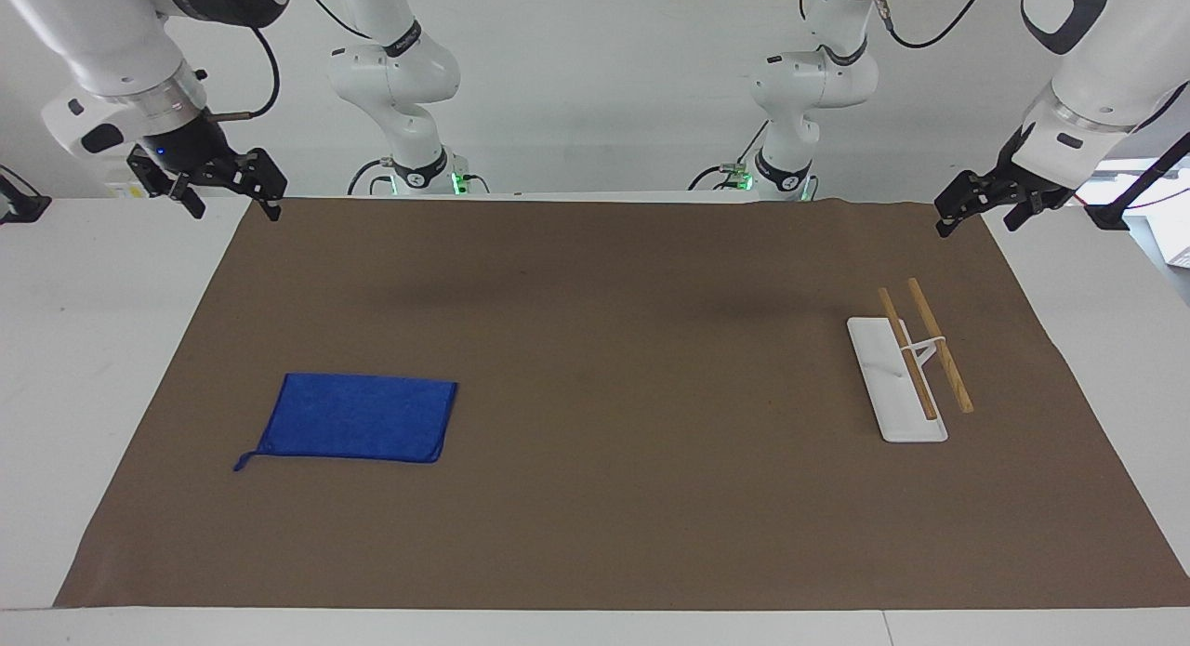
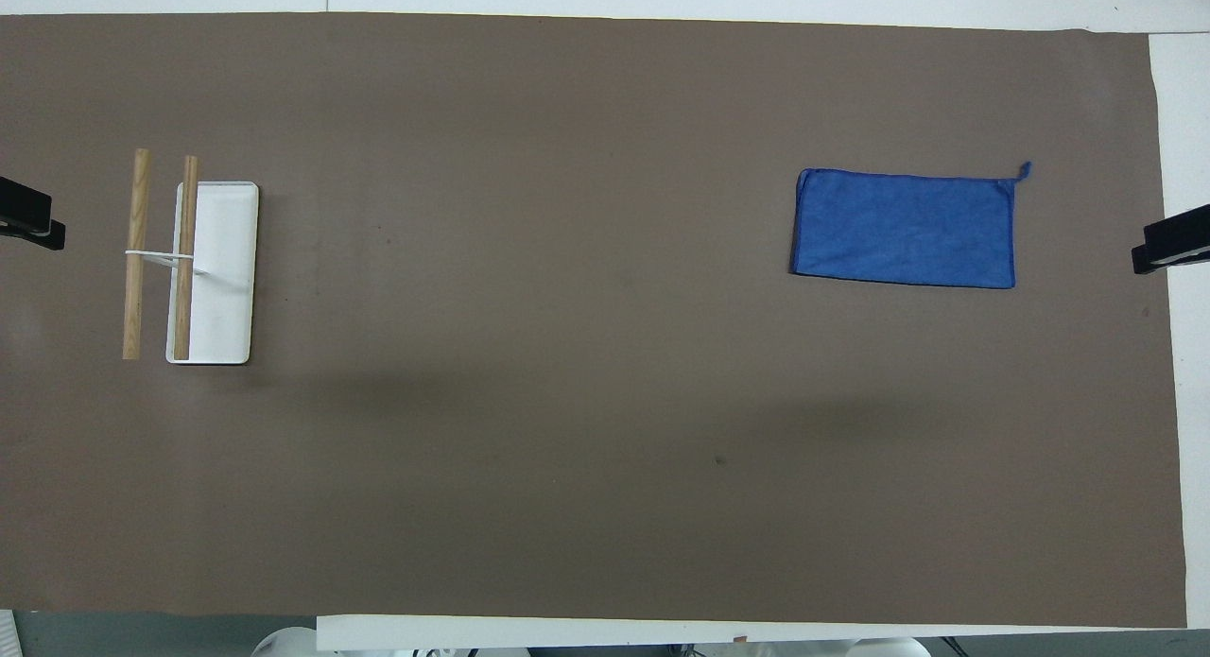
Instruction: Right arm passes towel to left arm to hang
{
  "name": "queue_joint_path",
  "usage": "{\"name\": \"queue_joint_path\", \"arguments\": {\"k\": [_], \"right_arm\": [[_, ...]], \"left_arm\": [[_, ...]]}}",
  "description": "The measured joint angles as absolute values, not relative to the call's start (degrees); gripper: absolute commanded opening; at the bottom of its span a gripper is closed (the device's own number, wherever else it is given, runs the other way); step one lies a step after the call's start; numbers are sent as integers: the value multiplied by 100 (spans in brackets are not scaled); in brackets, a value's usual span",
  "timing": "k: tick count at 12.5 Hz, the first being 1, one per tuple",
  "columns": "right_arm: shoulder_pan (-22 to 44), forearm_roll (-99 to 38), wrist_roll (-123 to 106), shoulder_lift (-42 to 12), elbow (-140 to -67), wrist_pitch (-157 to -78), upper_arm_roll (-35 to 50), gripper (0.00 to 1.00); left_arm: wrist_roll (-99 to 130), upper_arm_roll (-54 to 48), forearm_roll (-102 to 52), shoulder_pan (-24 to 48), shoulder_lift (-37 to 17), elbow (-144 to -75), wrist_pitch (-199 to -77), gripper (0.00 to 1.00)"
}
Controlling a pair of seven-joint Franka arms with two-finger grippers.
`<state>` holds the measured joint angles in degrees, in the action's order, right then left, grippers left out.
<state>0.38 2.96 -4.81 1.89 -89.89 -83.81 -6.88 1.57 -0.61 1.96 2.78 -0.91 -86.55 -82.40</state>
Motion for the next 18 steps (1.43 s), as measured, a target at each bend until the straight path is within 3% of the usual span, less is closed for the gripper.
{"name": "queue_joint_path", "arguments": {"k": [4, 7, 10, 13, 18], "right_arm": [[376, 137, -302, -109, -9277, -9197, -650, 100], [595, 125, -218, -903, -9799, -10691, -637, 100], [631, 121, -218, -1381, -10844, -12397, -644, 100], [596, 121, -218, -1533, -11323, -12754, -665, 93], [564, -265, -427, -1795, -11389, -12947, -665, 84]], "left_arm": [[157, -61, 196, 278, -91, -8657, -8240, 100], [157, -61, 196, 278, -91, -8658, -8240, 100], [157, -61, 196, 278, -91, -8658, -8240, 100], [157, -60, 196, 278, -91, -8658, -8240, 100], [157, -61, 196, 277, -91, -8659, -8240, 100]]}}
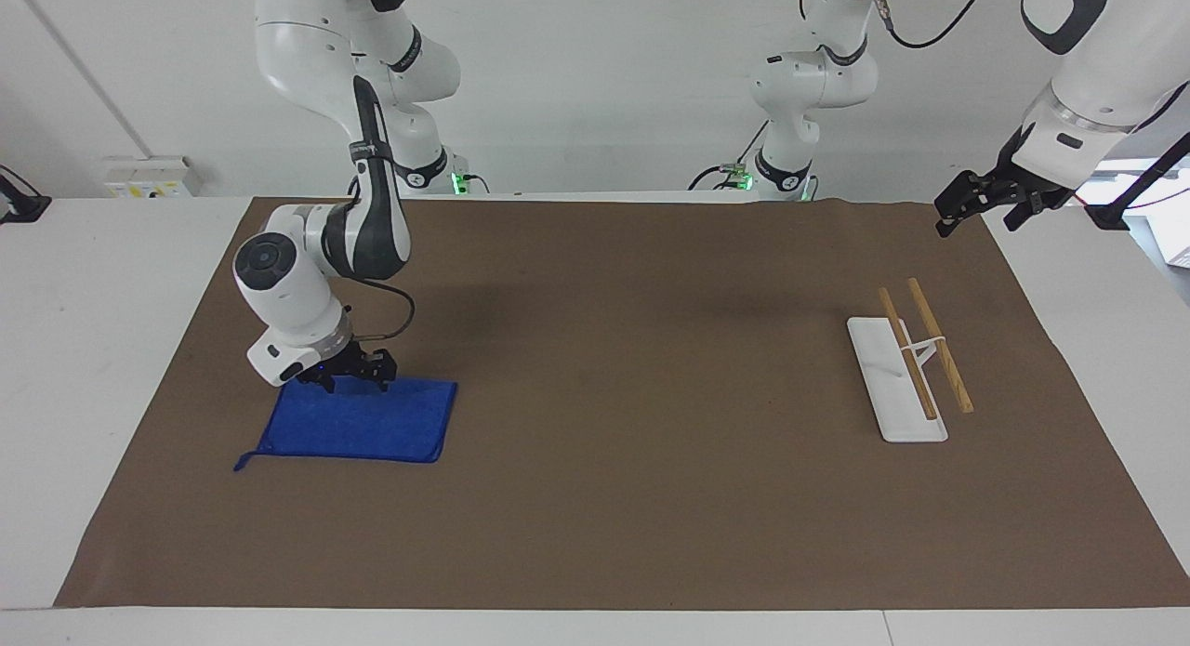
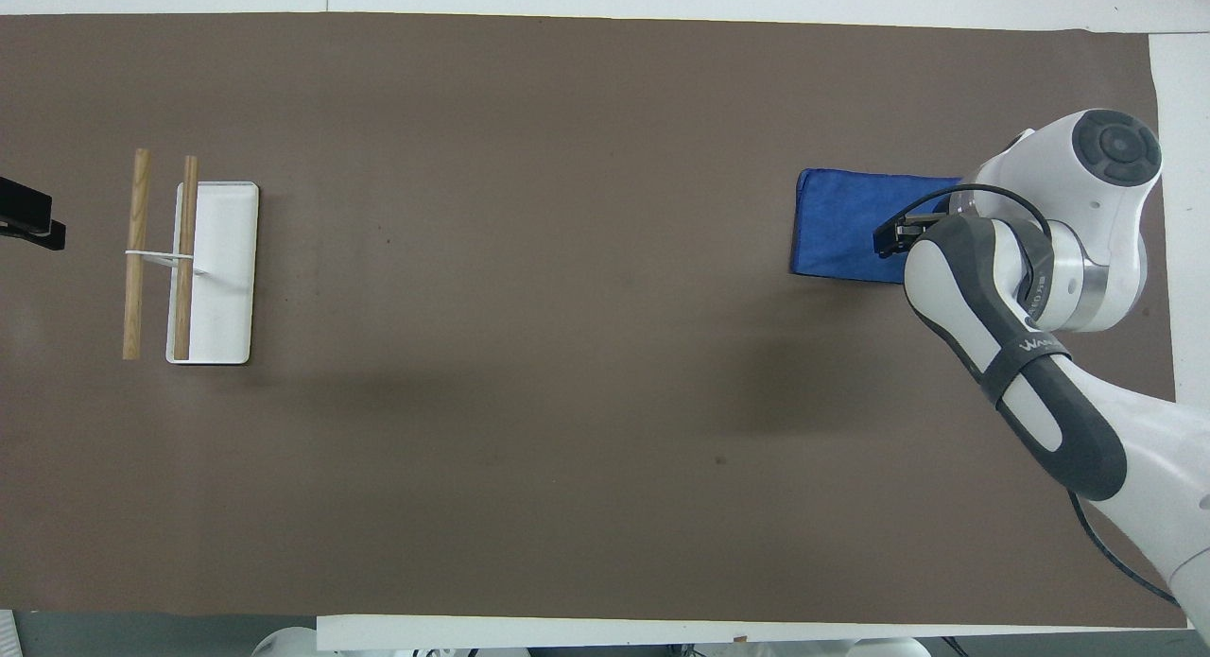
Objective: Right arm passes towel to left arm to hang
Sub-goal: 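Reach the right gripper down to the blue towel's edge and grasp it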
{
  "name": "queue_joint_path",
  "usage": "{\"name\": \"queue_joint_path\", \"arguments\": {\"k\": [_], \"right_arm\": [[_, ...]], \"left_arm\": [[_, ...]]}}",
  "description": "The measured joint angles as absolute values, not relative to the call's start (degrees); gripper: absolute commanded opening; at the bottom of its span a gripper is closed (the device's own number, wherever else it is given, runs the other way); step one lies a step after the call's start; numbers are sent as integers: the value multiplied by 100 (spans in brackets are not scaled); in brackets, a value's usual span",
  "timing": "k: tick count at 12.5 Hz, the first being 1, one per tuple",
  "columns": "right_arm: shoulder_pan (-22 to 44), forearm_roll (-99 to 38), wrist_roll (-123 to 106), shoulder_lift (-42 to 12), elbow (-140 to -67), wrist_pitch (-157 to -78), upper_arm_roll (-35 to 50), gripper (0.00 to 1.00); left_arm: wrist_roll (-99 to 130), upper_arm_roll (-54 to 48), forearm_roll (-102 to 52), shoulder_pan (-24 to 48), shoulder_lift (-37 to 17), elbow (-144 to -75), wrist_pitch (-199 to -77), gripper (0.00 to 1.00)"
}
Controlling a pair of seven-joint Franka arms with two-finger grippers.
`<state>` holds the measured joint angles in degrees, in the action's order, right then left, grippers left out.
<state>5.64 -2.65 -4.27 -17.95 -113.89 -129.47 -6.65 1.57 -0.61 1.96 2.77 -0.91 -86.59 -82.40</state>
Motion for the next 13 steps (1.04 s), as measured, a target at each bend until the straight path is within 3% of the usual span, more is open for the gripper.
{"name": "queue_joint_path", "arguments": {"k": [7, 11, 13], "right_arm": [[540, -309, -713, -1853, -11602, -13148, -677, 79], [534, -309, -728, -1834, -11640, -13166, -680, 47], [534, -309, -729, -1806, -11646, -13166, -679, 21]], "left_arm": [[157, -60, 196, 277, -91, -8659, -8240, 100], [157, -60, 196, 277, -91, -8659, -8240, 100], [157, -60, 196, 277, -91, -8659, -8240, 100]]}}
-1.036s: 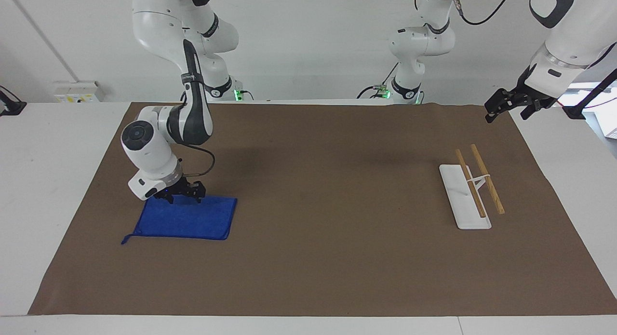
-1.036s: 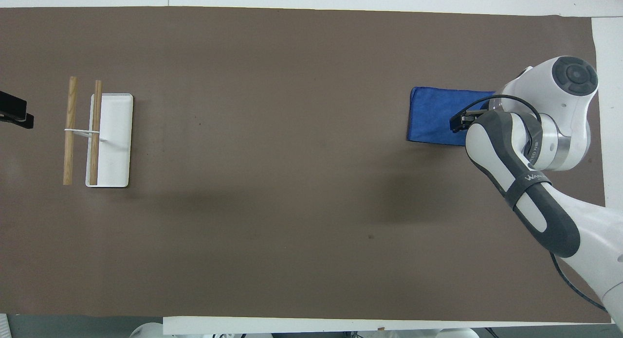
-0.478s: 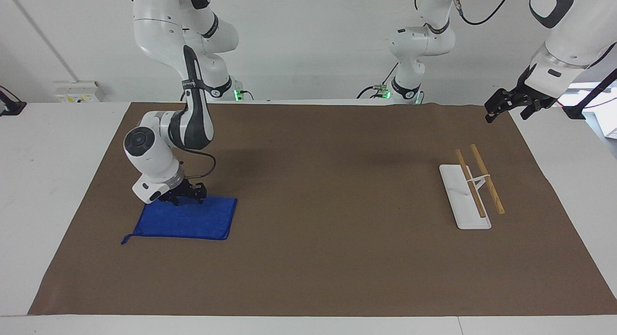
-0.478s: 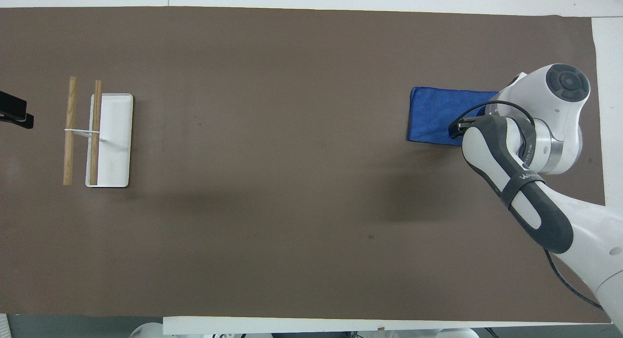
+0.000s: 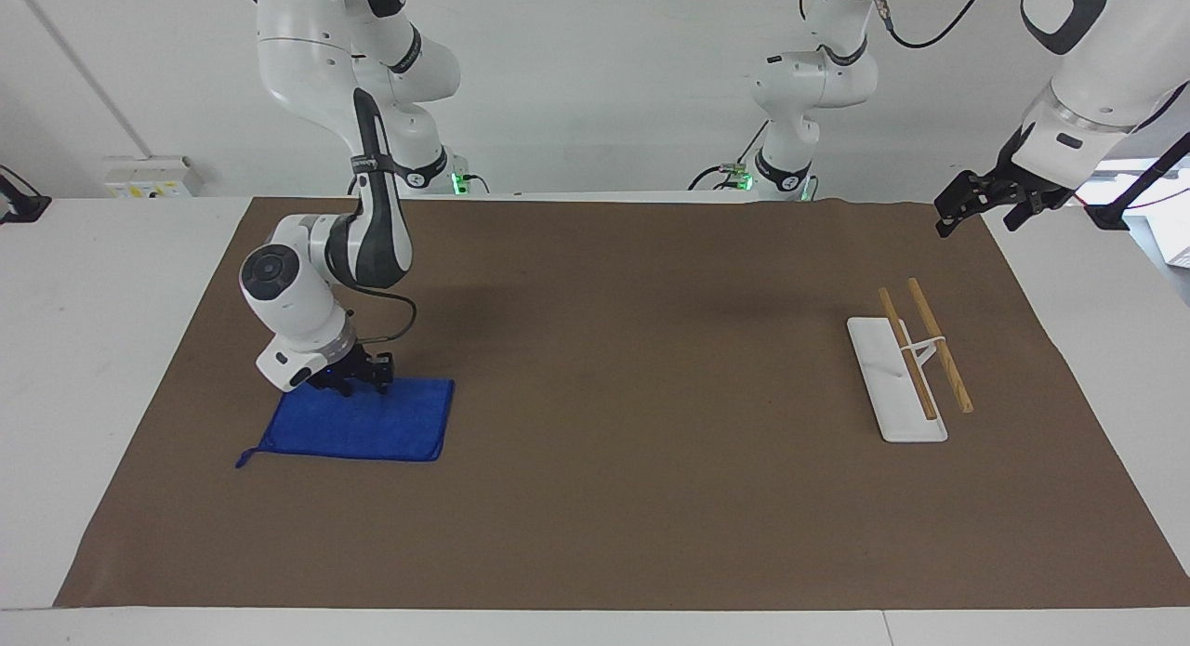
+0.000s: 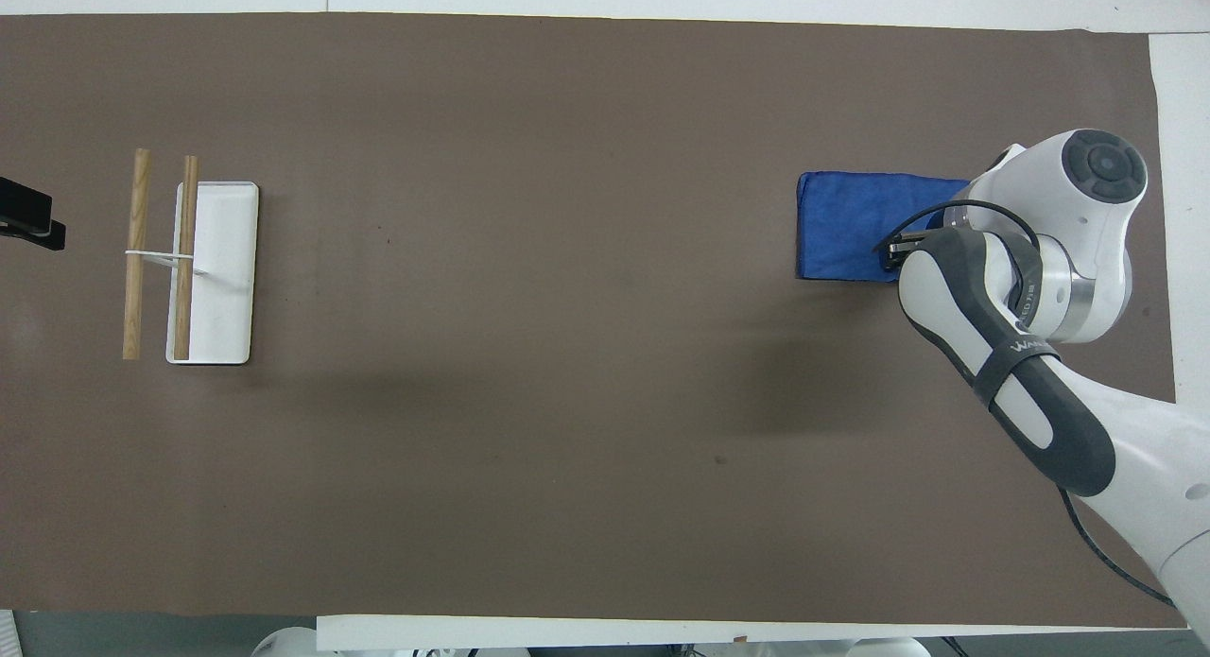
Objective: Right arm passes towel to left arm to hang
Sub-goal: 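Reach the right gripper down to the blue towel's edge and grasp it, then lift the towel with the right gripper while the left gripper approaches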
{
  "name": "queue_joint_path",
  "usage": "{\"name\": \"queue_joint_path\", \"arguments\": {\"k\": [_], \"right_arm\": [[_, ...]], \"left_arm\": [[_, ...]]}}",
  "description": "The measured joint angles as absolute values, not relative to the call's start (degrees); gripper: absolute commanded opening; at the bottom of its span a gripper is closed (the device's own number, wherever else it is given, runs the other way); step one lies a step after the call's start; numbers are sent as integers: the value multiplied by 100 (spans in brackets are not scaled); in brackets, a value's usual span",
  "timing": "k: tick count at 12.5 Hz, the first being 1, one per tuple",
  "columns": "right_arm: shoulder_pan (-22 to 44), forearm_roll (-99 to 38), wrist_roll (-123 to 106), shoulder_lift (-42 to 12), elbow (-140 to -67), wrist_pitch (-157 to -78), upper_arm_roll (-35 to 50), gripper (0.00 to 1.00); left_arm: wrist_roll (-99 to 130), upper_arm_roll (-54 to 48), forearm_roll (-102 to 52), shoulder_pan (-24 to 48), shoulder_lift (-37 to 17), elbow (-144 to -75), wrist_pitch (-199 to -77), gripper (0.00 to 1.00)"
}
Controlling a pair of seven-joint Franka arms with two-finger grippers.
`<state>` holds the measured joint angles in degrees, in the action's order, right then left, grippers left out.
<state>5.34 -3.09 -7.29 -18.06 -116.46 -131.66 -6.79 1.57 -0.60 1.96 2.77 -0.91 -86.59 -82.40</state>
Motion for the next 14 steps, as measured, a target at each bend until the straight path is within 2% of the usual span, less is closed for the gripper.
{"name": "queue_joint_path", "arguments": {"k": [1, 2, 3, 6, 11, 14], "right_arm": [[533, -309, -730, -1795, -11644, -13166, -682, 9], [534, -309, -731, -1784, -11644, -13166, -682, 2], [535, -309, -730, -1782, -11643, -13166, -681, 0], [566, -310, -731, -1778, -11487, -12885, -670, 0], [677, -1361, -67, -1407, -9955, -10382, -514, 0], [956, -2280, 1485, -1048, -9734, -9872, -232, 0]], "left_arm": [[157, -60, 196, 277, -91, -8659, -8240, 100], [157, -61, 196, 277, -91, -8659, -8240, 100], [157, -60, 196, 277, -91, -8659, -8240, 100], [157, -60, 196, 277, -91, -8659, -8240, 100], [164, -40, 208, 243, -56, -8732, -7938, 100], [542, 31, 220, -51, 37, -8894, -7852, 100]]}}
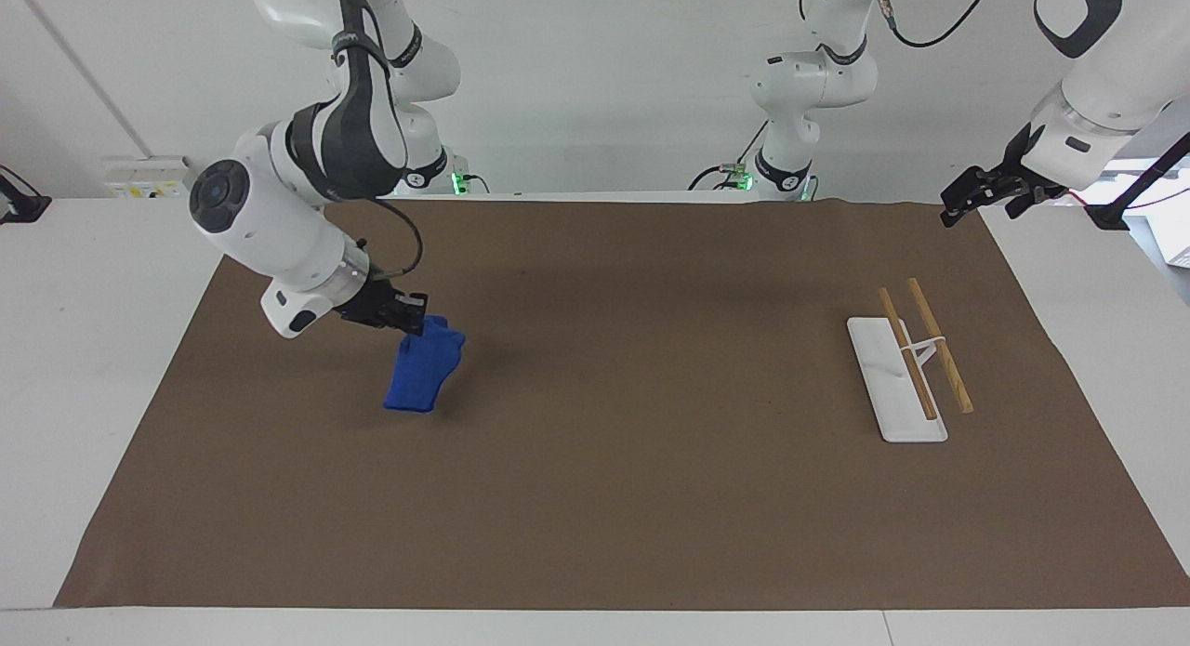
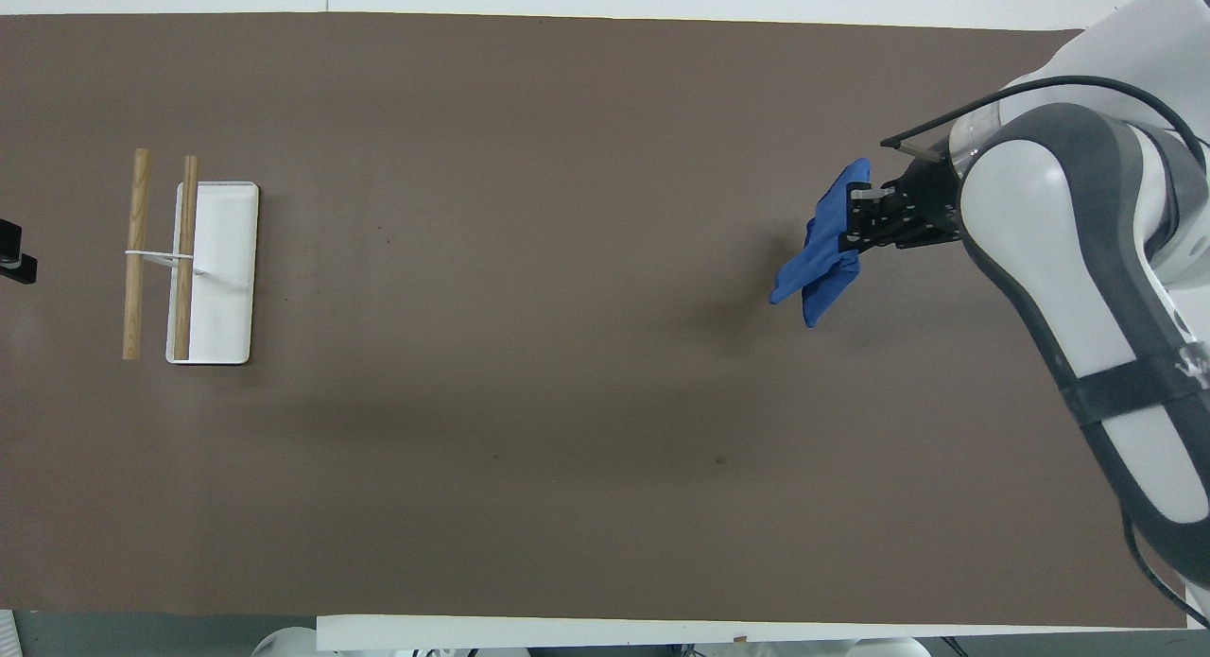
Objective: Right arm passes towel to left arm to hang
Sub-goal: 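Lift the towel with the right gripper while the left gripper approaches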
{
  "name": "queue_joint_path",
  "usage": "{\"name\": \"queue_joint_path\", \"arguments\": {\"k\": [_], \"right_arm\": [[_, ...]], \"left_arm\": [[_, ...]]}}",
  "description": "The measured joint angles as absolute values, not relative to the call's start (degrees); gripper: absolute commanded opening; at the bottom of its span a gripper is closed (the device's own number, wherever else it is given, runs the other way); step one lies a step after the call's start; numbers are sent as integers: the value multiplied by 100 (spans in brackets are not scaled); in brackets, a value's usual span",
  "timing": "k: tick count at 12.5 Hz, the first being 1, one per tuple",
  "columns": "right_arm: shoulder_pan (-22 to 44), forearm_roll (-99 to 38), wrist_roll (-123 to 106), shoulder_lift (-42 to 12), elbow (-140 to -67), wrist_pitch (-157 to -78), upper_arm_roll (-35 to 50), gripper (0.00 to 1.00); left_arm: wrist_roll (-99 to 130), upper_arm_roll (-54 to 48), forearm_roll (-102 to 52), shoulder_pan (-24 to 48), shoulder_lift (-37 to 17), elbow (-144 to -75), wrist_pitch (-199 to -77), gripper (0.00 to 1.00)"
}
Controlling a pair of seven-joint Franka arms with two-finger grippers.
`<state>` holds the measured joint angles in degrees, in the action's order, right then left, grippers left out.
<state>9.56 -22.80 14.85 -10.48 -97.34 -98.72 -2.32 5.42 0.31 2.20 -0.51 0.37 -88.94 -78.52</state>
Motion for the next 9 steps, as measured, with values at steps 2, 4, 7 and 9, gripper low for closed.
{"name": "queue_joint_path", "arguments": {"k": [2, 4, 7, 9], "right_arm": [[1343, -2876, 2701, -996, -9735, -9882, -109, 0], [1692, -3628, 3654, -1013, -9740, -9938, -87, 0], [2122, -4237, 4796, -1030, -9746, -10552, -80, 0], [2545, -4293, 5458, -1053, -9766, -11193, -75, 0]], "left_arm": [[1710, 20, 220, -61, 129, -9102, -8042, 100], [3435, -45, 220, 122, 278, -9530, -8672, 100], [5750, -97, 220, 793, 561, -10286, -9589, 100], [7133, -117, 220, 1343, 608, -10490, -9922, 100]]}}
